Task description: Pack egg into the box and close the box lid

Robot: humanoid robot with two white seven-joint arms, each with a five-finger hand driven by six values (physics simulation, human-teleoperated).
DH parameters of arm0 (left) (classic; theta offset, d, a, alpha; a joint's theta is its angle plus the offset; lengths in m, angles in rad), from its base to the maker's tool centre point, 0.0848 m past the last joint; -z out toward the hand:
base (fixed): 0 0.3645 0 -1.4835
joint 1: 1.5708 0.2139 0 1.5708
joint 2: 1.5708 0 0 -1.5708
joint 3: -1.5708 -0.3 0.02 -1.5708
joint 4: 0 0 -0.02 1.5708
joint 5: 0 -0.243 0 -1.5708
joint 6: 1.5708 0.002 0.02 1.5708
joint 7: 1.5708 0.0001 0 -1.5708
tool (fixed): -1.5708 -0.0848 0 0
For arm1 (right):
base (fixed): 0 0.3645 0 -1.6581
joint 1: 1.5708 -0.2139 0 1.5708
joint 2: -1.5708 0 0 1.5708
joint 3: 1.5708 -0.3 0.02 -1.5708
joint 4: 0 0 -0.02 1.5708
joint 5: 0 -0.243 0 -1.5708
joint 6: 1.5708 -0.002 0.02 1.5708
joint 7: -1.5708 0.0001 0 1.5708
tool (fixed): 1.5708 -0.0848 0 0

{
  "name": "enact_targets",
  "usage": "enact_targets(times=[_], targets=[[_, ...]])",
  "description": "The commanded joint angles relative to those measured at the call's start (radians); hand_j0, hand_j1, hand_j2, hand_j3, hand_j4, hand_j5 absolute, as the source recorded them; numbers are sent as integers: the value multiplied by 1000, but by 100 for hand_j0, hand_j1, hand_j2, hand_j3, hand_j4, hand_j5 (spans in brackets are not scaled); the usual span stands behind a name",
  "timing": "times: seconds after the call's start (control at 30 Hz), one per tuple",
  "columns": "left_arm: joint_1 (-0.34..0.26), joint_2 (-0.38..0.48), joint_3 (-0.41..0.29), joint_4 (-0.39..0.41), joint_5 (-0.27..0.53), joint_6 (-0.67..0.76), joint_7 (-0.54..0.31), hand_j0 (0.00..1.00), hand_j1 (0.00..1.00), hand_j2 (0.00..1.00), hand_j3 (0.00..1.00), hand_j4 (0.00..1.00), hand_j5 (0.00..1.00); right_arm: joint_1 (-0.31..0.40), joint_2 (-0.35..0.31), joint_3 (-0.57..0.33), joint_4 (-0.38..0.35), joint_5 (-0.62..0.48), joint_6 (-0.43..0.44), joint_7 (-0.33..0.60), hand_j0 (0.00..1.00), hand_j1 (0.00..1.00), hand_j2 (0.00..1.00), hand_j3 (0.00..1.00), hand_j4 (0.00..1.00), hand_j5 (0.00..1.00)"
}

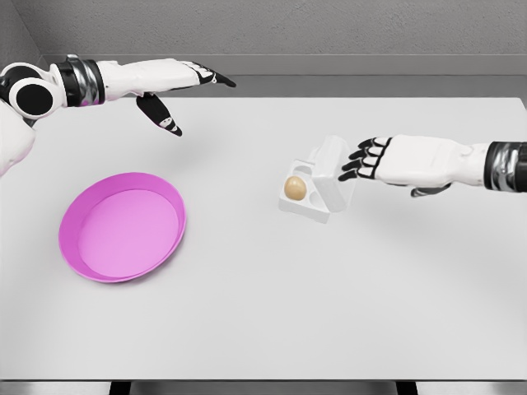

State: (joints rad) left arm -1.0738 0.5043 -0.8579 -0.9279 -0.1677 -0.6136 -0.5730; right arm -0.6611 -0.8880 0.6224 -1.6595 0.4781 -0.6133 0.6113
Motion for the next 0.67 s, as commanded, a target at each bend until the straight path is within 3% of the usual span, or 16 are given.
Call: enact_targets(times=[0.0, 0.17, 0.43, 0.5, 0.53, 0.63], targets=[[0, 0, 2, 0, 7, 3, -1, 100, 100, 100, 100, 100, 100, -2, 4, 2, -19, -19, 2, 0, 100, 100, 100, 100, 100, 100], [0, 0, 2, 0, 7, 3, 1, 100, 100, 100, 100, 100, 100, -31, 67, 13, -13, -26, 2, 0, 100, 100, 100, 100, 100, 100], [-2, 0, 2, -2, 8, 3, 1, 100, 100, 100, 100, 100, 100, -40, 63, 13, 46, -24, 2, 0, 100, 100, 100, 100, 100, 100], [0, 0, 22, 1, 10, 3, 2, 100, 100, 100, 100, 100, 100, -32, 58, -53, 109, -32, 2, 0, 100, 100, 100, 100, 100, 100], [2, -1, 29, 15, 13, 3, 2, 100, 100, 100, 100, 100, 100, -25, 58, -95, 177, -102, 2, 0, 100, 100, 100, 100, 100, 100], [5, -1, 33, 18, 14, 3, 2, 100, 100, 100, 100, 100, 100, -21, 57, -101, 201, -141, 2, 0, 100, 100, 100, 100, 100, 100]])
